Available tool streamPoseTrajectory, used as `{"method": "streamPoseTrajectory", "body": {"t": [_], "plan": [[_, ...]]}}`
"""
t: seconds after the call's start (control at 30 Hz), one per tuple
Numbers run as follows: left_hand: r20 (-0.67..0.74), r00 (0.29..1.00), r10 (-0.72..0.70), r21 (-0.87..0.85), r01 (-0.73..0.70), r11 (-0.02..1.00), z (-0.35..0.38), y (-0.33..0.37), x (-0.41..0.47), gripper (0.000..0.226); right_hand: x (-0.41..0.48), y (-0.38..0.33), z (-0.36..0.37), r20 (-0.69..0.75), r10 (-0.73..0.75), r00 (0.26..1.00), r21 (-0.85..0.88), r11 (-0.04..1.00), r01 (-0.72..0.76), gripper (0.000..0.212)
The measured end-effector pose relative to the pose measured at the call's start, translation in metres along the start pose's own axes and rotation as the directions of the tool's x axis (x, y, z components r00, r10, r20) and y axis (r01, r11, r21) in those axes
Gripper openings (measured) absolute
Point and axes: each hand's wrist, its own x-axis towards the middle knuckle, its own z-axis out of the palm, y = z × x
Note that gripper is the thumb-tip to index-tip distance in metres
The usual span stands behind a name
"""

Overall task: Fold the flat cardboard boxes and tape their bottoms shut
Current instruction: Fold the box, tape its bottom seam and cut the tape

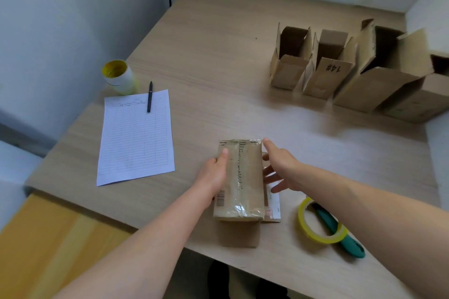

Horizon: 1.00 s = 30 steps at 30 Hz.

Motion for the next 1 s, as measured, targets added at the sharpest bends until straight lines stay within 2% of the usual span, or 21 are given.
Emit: {"method": "streamPoseTrajectory", "body": {"t": [0.07,0.23,0.3,0.37,0.43,0.5,0.57,0.63,0.83,1.0], "plan": [[0.038,0.999,-0.018,-0.045,0.019,0.999,0.0,0.005,-0.006,0.067,-0.008,0.001,0.0,0.01,-0.014,1.0,0.007,1.0,0.014,0.065],[0.089,0.994,0.06,-0.068,-0.054,0.996,-0.005,0.019,-0.016,0.082,-0.028,-0.004,-0.004,-0.026,-0.097,0.995,0.068,0.993,0.098,0.063],[0.063,0.985,0.163,-0.03,-0.161,0.987,-0.011,0.023,-0.022,0.096,-0.032,-0.004,-0.005,-0.045,-0.144,0.989,0.093,0.985,0.148,0.065],[0.045,0.95,0.308,0.07,-0.311,0.948,-0.015,0.018,-0.033,0.1,-0.033,0.004,-0.001,-0.06,-0.192,0.979,0.076,0.978,0.197,0.07],[0.063,0.894,0.443,0.262,-0.443,0.857,-0.017,0.0,-0.043,0.103,-0.038,0.019,0.003,-0.108,-0.301,0.947,-0.101,0.951,0.291,0.077],[0.132,0.856,0.5,0.405,-0.507,0.761,-0.018,-0.022,-0.047,0.097,-0.046,0.037,0.008,-0.079,-0.462,0.883,-0.359,0.84,0.407,0.077],[0.186,0.85,0.492,0.456,-0.519,0.723,-0.016,-0.039,-0.045,0.084,-0.052,0.051,0.011,0.032,-0.516,0.856,-0.509,0.729,0.458,0.072],[0.183,0.872,0.453,0.494,-0.48,0.725,-0.01,-0.05,-0.043,0.076,-0.052,0.062,0.016,0.1,-0.495,0.863,-0.581,0.675,0.454,0.072],[0.132,0.879,0.458,0.433,-0.467,0.771,0.008,-0.057,-0.04,0.078,-0.037,0.079,0.027,0.124,-0.504,0.855,-0.599,0.649,0.469,0.088],[0.165,0.894,0.417,0.474,-0.443,0.761,0.005,-0.057,-0.039,0.086,-0.031,0.082,0.027,0.168,-0.535,0.828,-0.683,0.542,0.489,0.09]]}}
